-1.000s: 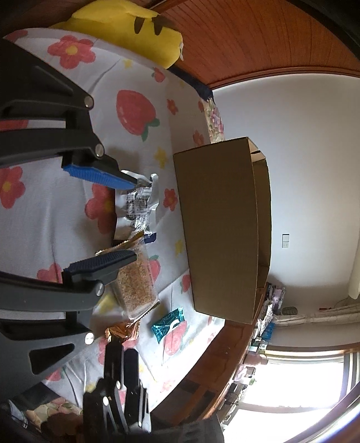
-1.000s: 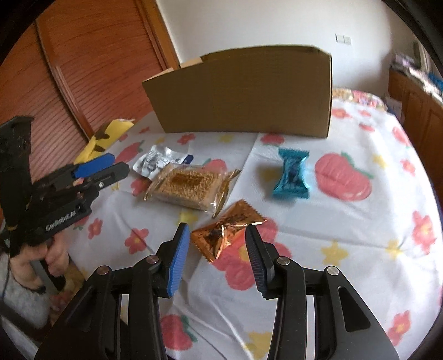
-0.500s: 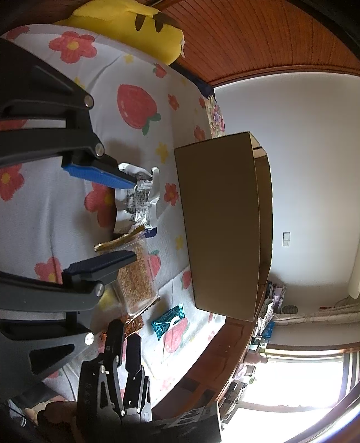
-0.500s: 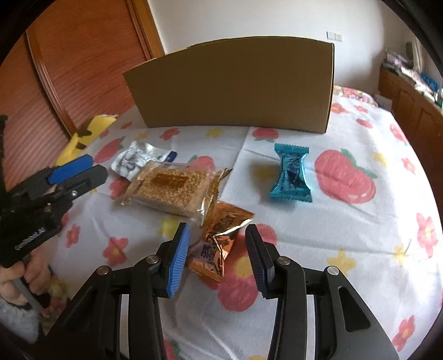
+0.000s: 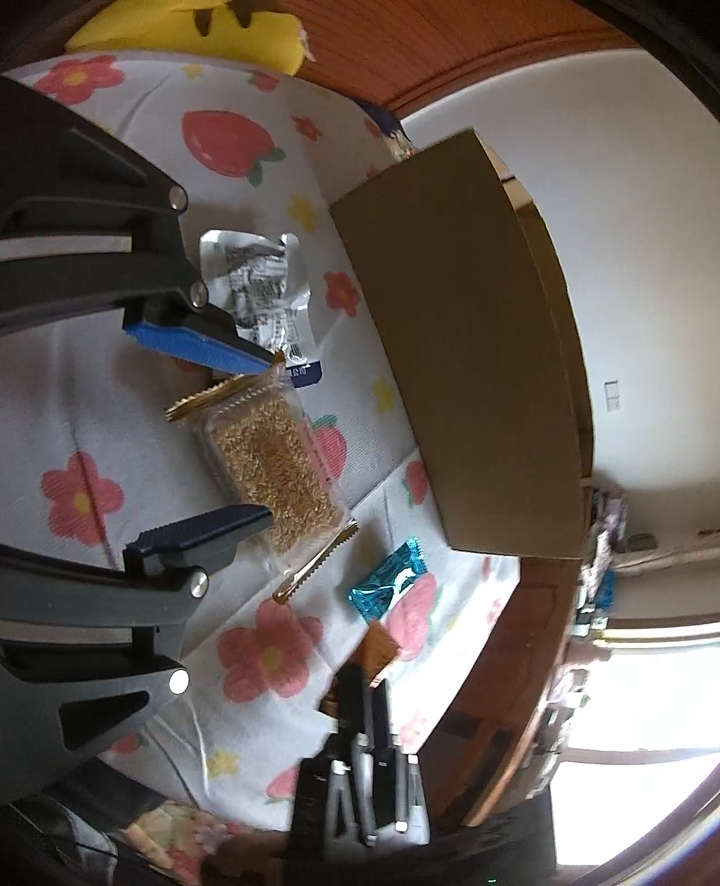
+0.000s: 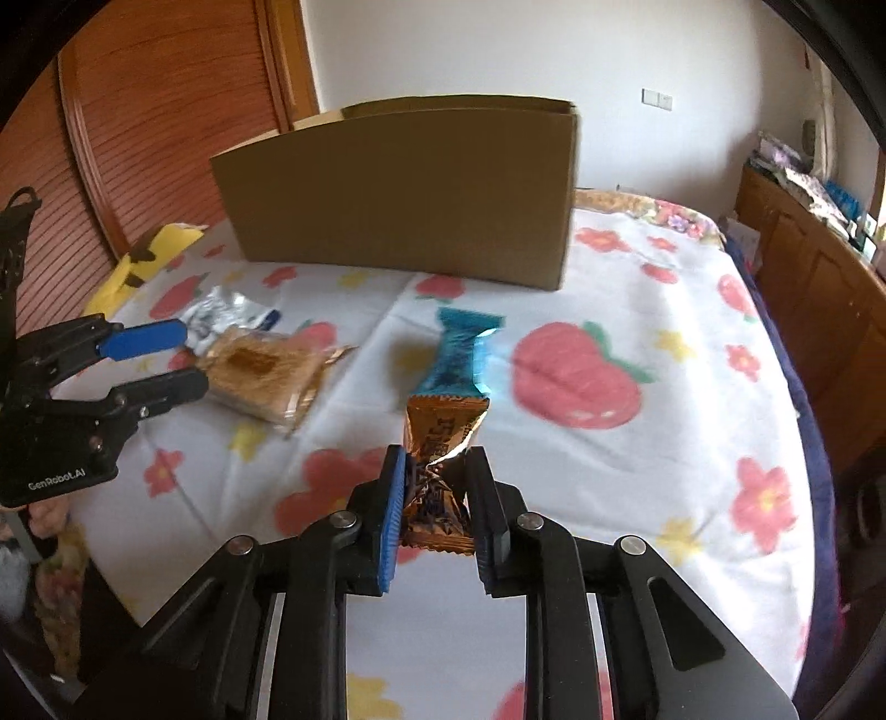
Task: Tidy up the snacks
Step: 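Grasp the gold candy with the right gripper while the left approaches the rice-cake packet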
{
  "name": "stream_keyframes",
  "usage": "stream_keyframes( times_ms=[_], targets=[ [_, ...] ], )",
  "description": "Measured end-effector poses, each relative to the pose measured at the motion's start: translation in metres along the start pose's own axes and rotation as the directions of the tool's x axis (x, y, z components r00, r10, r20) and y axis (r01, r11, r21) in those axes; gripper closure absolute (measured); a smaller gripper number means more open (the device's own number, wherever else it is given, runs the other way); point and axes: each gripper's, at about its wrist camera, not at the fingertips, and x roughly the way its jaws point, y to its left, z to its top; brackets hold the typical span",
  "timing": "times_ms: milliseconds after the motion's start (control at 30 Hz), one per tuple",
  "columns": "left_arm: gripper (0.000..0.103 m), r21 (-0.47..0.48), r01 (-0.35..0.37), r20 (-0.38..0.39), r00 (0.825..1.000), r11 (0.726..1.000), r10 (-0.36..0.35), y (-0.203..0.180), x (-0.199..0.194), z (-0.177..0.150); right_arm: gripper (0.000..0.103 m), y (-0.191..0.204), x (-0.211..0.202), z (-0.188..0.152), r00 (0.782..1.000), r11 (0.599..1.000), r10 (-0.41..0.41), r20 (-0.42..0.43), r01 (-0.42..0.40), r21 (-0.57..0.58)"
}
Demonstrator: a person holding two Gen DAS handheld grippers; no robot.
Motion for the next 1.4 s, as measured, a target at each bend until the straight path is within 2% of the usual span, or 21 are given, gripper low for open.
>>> stream_keyframes(
  times_ms=[167, 333, 667, 867, 1100, 1400],
  targets=[
    [0.052, 0.051, 0.039, -0.051, 0.998, 0.998, -0.037, -0.004, 0.009, 0.005, 0.083, -0.016, 0.005, 0.004, 1.000, 1.000, -0.021, -0.006, 0.021, -0.015],
    [0.051, 0.079, 0.034, -0.067, 0.997, 0.996, -0.028, -0.007, 0.013, 0.013, 0.082, -0.024, 0.016, 0.002, 0.999, 0.999, -0.031, -0.025, 0.030, -0.033],
    [0.047, 0.125, 0.044, -0.115, 0.993, 0.991, -0.029, -0.011, 0.036, 0.038, 0.080, -0.025, 0.021, 0.000, 1.000, 0.999, 0.017, -0.019, -0.018, -0.035],
    [0.042, 0.082, 0.073, -0.172, 0.983, 0.994, -0.058, -0.004, 0.059, 0.044, 0.080, -0.030, 0.020, 0.000, 0.998, 0.998, 0.055, -0.012, -0.055, -0.012],
    [0.036, -0.003, 0.112, -0.154, 0.982, 0.994, -0.111, 0.010, 0.063, 0.043, 0.080, -0.029, 0.019, -0.001, 0.997, 0.997, 0.070, -0.012, -0.070, -0.023],
    [0.032, -0.014, 0.092, -0.125, 0.988, 0.996, -0.093, 0.016, 0.059, 0.033, 0.080, -0.029, 0.020, -0.001, 0.997, 0.997, 0.071, -0.011, -0.071, -0.021]
  ],
)
